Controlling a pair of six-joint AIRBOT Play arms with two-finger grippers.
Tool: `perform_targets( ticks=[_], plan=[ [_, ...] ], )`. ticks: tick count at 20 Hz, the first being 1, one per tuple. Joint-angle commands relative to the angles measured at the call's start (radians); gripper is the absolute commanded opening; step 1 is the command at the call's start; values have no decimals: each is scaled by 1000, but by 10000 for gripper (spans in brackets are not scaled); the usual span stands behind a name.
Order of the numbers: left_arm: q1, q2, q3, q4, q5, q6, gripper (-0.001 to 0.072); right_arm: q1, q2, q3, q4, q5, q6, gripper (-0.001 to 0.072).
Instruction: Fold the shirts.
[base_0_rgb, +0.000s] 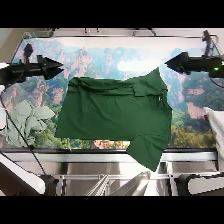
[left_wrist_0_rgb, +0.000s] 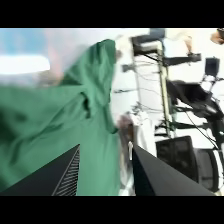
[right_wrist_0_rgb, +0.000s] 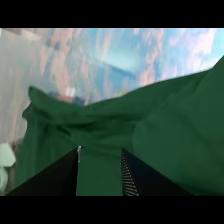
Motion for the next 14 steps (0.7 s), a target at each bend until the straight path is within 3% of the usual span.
perform_targets(
  ticks=[1,3,10,14],
  plan=[
    [81,-20,91,208,-189,-151,336,-93,68,-57,-73,240,47,295],
    [82,32,-6,397,-259,-195,335,-116,171,-214,-129,264,43,295],
    [83,280,-568,829,-106,-199,336,-156,650,-878,-145,31,19,294],
    [74,324,-708,866,-6,-203,336,-156,824,-985,-135,10,19,295]
  ],
)
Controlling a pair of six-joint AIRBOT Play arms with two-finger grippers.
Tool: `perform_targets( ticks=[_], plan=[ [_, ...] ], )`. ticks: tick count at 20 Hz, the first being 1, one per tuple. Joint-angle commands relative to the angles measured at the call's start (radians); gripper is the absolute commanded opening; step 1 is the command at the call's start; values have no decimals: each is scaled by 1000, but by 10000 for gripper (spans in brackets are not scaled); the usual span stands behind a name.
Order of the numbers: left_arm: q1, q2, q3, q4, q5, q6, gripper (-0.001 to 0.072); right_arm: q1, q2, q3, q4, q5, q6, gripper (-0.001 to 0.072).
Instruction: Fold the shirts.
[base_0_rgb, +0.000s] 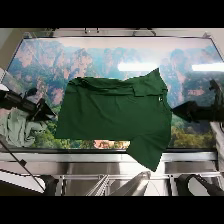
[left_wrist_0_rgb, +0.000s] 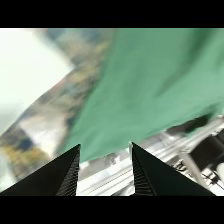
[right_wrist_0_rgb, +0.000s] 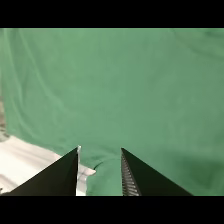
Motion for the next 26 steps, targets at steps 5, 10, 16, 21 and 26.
perform_targets(
  ticks=[5,10,16,21,26],
  plan=[
    [-87,37,-190,88,158,-6,335,-4,277,-105,14,-40,32,295],
    [-212,37,-192,76,128,29,333,-5,335,-105,-3,-23,95,304],
    [-271,37,-190,80,148,75,28,-5,335,-134,-439,47,414,304],
    [-230,37,-190,79,122,75,29,-4,334,-301,-476,-16,491,500],
    [-222,37,-190,79,118,75,29,-3,299,-417,-301,-123,498,495]
  ],
)
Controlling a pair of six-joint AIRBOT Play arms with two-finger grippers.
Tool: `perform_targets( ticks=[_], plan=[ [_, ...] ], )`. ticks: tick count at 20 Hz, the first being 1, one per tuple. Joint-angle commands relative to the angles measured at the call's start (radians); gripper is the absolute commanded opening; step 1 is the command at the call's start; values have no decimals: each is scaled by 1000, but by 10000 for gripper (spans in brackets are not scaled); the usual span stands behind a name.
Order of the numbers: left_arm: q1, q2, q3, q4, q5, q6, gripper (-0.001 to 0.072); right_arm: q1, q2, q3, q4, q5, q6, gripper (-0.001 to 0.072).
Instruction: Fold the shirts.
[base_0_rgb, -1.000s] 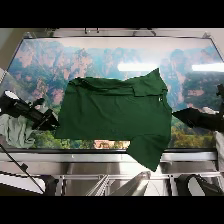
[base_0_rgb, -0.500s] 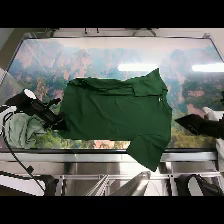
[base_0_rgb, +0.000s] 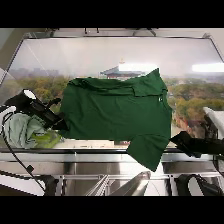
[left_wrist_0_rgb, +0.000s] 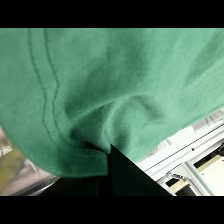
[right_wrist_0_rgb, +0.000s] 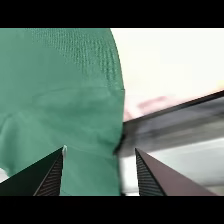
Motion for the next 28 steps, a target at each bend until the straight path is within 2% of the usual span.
perform_targets(
  ticks=[1,2,4,9,14,18,24,26,28],
  plan=[
    [4,1,1,8,-7,2,29,1,-46,-60,72,-49,21,495],
    [4,1,1,8,-7,3,29,1,-73,-69,75,-50,21,495],
    [5,1,1,9,-8,9,29,2,-127,-85,76,-76,20,425],
    [5,1,1,9,-13,10,29,-1,-234,-80,150,-181,-98,427],
    [5,1,1,9,-23,11,29,-83,-256,53,82,-161,-103,426],
    [5,1,1,9,-23,17,29,-153,-381,74,93,-161,-228,426],
    [5,1,1,9,-31,17,29,-51,-621,71,352,-151,-480,424],
    [5,1,1,9,-34,17,29,-3,-660,71,425,-156,-524,420],
    [5,1,1,9,-36,17,29,18,-672,71,430,-164,-524,420]
  ],
)
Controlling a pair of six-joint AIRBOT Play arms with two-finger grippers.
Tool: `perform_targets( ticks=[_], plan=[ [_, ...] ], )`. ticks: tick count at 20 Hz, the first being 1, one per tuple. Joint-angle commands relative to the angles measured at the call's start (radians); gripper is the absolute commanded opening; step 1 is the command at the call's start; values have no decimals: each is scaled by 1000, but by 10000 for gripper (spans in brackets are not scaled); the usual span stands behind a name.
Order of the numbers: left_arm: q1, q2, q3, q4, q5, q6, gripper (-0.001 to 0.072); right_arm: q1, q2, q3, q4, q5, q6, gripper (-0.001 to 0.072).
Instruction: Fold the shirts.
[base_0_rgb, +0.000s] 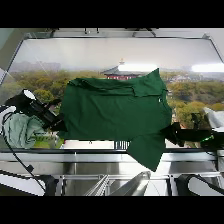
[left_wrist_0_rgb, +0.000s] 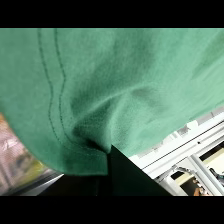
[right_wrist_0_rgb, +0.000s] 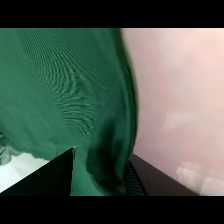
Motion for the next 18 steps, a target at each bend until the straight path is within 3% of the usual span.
perform_targets(
  ticks=[1,2,4,5,6,8,12,15,18],
  plan=[
    [0,1,0,-4,-14,0,29,39,-45,3,29,-45,-60,417],
    [0,1,0,-4,-22,0,29,31,-45,11,11,-33,-61,354],
    [0,1,0,-3,-32,1,29,-7,-43,30,-21,-2,-60,335],
    [0,1,0,-3,-32,1,29,-19,-43,32,-21,-2,-61,277],
    [0,1,0,-4,-32,1,29,-21,-43,32,-17,0,-83,135],
    [0,1,1,-13,-38,19,29,-21,-43,36,35,71,-146,23],
    [53,39,55,-237,-156,98,28,-39,-8,172,219,393,-240,22],
    [124,168,110,-584,-267,196,28,-98,115,334,441,561,-238,23],
    [178,340,169,-965,-349,252,28,-164,284,516,700,602,-235,23]
  ],
)
